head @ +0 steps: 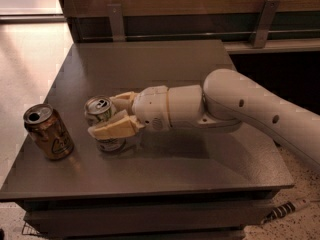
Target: Move 7up can near orange can
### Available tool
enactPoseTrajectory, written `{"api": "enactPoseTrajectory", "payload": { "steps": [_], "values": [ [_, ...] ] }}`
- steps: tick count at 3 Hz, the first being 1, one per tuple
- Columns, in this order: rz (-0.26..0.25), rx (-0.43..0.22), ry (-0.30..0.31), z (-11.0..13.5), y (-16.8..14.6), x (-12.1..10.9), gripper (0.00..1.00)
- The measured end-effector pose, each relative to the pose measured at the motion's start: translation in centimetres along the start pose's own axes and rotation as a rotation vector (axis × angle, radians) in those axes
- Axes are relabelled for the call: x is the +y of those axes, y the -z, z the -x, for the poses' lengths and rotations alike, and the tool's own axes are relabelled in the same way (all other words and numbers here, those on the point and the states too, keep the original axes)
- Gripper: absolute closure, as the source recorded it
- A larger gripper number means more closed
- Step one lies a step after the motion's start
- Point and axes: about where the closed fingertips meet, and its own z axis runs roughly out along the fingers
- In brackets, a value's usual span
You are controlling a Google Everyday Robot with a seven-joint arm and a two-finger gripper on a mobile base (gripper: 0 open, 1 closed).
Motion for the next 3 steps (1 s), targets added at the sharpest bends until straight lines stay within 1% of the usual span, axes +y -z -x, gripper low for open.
{"api": "enactPoseTrajectory", "payload": {
  "steps": [1,2,3],
  "values": [
    [0.003,0.001,0.002,0.07,-0.12,0.11,0.3],
    [0.006,0.001,0.004,0.17,-0.29,0.25,0.05],
    [0.008,0.002,0.005,0.22,-0.37,0.32,0.0]
  ]
}}
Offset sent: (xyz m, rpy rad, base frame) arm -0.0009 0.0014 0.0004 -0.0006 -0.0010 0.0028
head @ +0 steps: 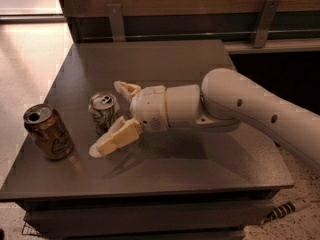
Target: Move 7up can near orange can
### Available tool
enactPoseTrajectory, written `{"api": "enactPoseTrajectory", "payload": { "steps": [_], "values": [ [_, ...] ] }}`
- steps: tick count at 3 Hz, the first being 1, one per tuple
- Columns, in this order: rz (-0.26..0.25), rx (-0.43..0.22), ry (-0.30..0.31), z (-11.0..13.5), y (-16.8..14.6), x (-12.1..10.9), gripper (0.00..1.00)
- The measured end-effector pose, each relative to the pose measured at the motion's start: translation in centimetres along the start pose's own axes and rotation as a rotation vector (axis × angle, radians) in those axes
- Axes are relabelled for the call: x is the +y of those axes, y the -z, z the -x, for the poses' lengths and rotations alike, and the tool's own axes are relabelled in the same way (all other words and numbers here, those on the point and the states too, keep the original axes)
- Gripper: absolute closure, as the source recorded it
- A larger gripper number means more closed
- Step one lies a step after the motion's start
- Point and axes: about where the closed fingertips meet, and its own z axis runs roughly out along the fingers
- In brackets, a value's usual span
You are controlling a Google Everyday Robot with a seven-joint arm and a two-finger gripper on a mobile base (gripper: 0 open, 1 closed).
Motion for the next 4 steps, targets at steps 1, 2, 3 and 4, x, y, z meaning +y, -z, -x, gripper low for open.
{"api": "enactPoseTrajectory", "payload": {
  "steps": [1,2,3,4],
  "values": [
    [0.0,0.0,0.0,0.0,0.0,0.0,0.0],
    [-0.06,0.03,0.02,1.9,3.1,-1.2,0.0],
    [-0.148,0.066,0.049,4.9,8.8,-4.2,0.0],
    [-0.254,0.049,0.071,7.9,15.1,-8.7,0.0]
  ]
}}
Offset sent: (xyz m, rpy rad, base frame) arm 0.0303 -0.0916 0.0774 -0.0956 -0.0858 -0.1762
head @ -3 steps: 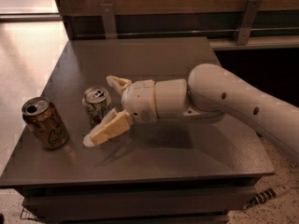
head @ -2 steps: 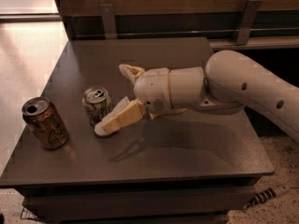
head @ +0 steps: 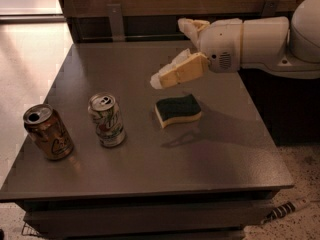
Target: Move 7up can near orange can
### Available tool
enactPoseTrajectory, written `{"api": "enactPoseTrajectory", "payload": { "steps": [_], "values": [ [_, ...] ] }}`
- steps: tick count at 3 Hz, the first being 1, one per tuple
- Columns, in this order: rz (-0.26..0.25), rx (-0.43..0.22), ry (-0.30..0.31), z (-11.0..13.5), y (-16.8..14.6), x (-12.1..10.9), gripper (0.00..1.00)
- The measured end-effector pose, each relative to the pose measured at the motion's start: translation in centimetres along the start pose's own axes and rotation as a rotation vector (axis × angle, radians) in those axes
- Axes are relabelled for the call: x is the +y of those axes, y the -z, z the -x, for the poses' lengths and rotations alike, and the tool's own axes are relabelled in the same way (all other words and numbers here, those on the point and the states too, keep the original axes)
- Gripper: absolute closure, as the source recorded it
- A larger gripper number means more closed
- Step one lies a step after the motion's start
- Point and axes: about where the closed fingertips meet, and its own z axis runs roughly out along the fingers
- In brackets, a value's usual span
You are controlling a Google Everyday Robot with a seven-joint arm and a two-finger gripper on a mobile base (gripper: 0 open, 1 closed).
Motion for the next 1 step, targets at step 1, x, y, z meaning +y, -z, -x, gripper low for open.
{"api": "enactPoseTrajectory", "payload": {
  "steps": [1],
  "values": [
    [-0.143,-0.033,0.001,1.33,4.7,-5.7,0.0]
  ]
}}
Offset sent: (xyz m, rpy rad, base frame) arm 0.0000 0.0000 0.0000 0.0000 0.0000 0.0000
